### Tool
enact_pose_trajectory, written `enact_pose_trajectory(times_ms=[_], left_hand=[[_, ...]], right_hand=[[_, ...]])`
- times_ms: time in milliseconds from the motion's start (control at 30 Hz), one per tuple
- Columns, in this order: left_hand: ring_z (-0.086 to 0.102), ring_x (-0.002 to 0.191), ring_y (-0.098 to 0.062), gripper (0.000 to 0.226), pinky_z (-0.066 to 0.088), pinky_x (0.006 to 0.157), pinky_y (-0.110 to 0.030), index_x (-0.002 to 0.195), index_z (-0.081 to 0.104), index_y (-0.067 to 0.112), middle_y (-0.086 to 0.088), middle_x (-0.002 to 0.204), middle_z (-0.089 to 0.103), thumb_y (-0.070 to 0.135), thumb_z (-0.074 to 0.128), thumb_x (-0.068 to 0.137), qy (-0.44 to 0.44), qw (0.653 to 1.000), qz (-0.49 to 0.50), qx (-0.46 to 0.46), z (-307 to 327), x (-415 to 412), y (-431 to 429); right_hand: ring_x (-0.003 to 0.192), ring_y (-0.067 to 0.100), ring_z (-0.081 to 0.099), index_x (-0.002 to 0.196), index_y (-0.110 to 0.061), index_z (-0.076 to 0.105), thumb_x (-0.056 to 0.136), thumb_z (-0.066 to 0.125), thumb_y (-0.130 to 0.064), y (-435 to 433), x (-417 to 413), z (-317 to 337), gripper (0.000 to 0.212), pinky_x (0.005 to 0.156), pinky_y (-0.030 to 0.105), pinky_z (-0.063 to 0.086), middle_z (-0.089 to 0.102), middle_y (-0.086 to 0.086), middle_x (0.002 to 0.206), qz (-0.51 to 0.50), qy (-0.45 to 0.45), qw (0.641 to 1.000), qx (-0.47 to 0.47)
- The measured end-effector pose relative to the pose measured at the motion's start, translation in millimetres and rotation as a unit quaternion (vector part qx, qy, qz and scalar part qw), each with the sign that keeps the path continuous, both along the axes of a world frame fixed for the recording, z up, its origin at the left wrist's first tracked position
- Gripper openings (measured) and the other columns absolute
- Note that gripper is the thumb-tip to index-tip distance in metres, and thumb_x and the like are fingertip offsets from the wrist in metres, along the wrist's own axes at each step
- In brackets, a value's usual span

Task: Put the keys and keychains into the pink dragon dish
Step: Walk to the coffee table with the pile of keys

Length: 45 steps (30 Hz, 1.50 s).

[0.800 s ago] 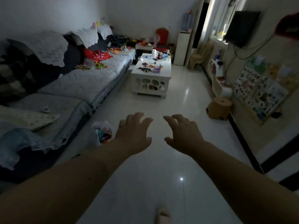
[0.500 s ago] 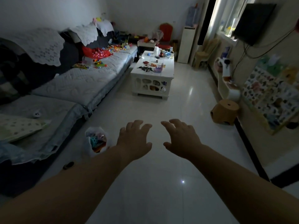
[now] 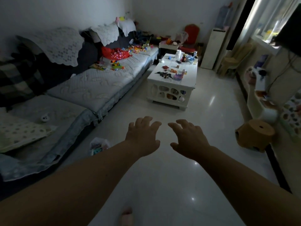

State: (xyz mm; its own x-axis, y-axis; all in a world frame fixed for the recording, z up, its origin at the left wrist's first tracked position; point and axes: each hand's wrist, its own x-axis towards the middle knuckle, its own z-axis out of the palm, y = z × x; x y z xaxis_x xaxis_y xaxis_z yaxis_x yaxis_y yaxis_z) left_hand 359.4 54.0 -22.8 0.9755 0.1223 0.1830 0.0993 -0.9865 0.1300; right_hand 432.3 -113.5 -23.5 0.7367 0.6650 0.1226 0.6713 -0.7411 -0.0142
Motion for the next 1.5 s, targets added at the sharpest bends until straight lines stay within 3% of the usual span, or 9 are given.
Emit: enact_pose_trajectory(times_ms=[600, 1067, 1267, 1500], left_hand=[[0.027, 0.129, -0.032, 0.068, 0.029, 0.103, -0.050, 0.136, 0.031, 0.033, -0.008, 0.145, 0.031, 0.049, 0.056, 0.075, 0.010, 0.999, 0.007, -0.033, -3.4, 273.1, 189.4], [0.032, 0.123, -0.033, 0.064, 0.030, 0.097, -0.045, 0.130, 0.039, 0.028, -0.009, 0.139, 0.036, 0.046, 0.057, 0.071, -0.047, 0.995, 0.083, -0.022, 10.6, 555.5, 284.6], [0.030, 0.126, -0.033, 0.063, 0.026, 0.100, -0.045, 0.131, 0.038, 0.028, -0.009, 0.142, 0.032, 0.041, 0.058, 0.072, -0.037, 0.993, 0.096, -0.052, 13.1, 640.5, 323.0], [0.027, 0.129, -0.032, 0.065, 0.025, 0.102, -0.045, 0.133, 0.036, 0.033, -0.008, 0.145, 0.030, 0.042, 0.056, 0.071, -0.036, 0.995, 0.087, -0.045, 6.0, 739.4, 403.4]], right_hand=[[0.129, 0.029, 0.040, 0.140, -0.030, 0.026, 0.077, 0.062, -0.055, 192.1, 267.5, 12.3, 0.077, 0.101, 0.050, 0.036, 0.040, 0.009, 0.145, -0.006, 0.000, 0.999, 0.046], [0.127, 0.029, 0.042, 0.139, -0.032, 0.027, 0.072, 0.062, -0.061, 299.4, 574.9, 23.6, 0.080, 0.101, 0.050, 0.038, 0.039, 0.008, 0.145, 0.055, 0.010, 0.997, 0.045], [0.123, 0.030, 0.045, 0.138, -0.030, 0.030, 0.071, 0.064, -0.060, 344.1, 663.8, 23.4, 0.080, 0.094, 0.048, 0.040, 0.040, 0.008, 0.143, 0.060, 0.000, 0.997, 0.047], [0.128, 0.032, 0.041, 0.139, -0.031, 0.025, 0.072, 0.063, -0.058, 423.6, 772.4, 9.6, 0.081, 0.099, 0.055, 0.039, 0.036, 0.011, 0.146, 0.052, -0.020, 0.998, 0.037]])
